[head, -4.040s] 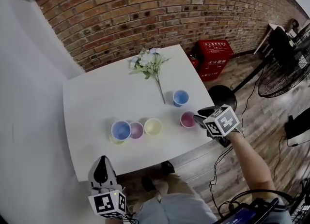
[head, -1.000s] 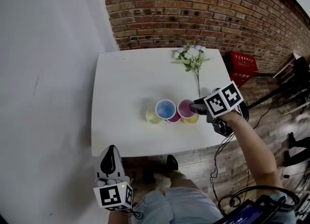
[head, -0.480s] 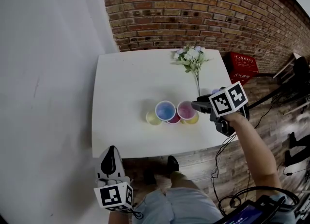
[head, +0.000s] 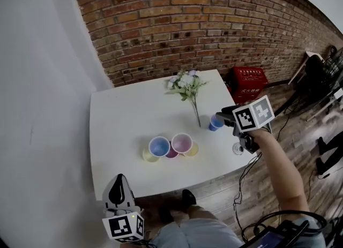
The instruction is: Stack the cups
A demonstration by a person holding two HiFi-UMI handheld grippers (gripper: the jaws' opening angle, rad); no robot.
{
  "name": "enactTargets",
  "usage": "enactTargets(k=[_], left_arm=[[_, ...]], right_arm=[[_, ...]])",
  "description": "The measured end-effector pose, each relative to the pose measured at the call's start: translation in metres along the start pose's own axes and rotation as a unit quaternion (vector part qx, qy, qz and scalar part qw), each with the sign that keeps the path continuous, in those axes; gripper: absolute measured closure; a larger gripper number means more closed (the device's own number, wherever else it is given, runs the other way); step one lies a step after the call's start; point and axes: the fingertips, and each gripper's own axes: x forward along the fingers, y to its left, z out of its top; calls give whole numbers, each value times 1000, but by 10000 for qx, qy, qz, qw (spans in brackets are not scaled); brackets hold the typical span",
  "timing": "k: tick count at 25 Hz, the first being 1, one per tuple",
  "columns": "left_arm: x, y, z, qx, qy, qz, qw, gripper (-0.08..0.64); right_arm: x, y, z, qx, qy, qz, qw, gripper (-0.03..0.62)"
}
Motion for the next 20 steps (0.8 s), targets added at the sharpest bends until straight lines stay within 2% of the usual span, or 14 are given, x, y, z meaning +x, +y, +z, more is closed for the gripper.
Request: enactTargets(k=[4, 6, 12, 20], left_arm=[[12, -17, -1, 87, 55, -97, 9999, 551], [18, -23, -4, 118, 112, -109, 9998, 551], [28, -28, -24, 124, 439, 8, 9990, 551], [39, -31, -42, 93, 671, 107, 9976, 551]], right_arm=[[-2, -48, -19, 32, 156, -520, 9985, 469], [6, -68, -33, 121, 285, -653, 9974, 472], [42, -98, -67, 356, 664, -618, 9952, 470], [81, -115, -85, 460, 983, -549, 9926, 462]])
